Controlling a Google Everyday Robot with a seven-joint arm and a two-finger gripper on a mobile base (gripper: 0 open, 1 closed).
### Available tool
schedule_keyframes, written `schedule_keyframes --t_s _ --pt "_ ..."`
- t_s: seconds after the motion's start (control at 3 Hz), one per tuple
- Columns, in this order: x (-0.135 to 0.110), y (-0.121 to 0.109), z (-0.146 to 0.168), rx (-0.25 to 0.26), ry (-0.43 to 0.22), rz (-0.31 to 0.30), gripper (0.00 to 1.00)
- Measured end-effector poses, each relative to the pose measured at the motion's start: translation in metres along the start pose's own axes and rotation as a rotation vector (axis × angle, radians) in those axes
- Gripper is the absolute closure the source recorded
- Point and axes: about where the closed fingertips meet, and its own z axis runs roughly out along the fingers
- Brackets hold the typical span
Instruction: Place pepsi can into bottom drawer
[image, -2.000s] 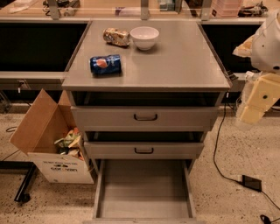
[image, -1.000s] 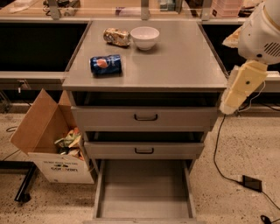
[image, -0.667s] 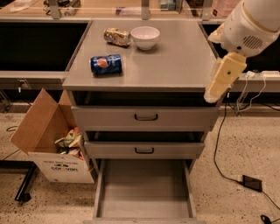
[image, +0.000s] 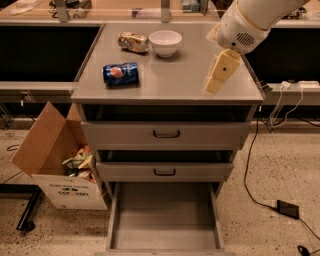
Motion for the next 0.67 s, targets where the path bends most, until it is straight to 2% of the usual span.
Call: schedule_keyframes --t_s 0.33,0.67 --pt "0.000 0.000 0.000 0.000 0.000 0.000 0.00" --pt "-0.012 -0.023 0.021 0.011 -0.042 -0.018 0.00"
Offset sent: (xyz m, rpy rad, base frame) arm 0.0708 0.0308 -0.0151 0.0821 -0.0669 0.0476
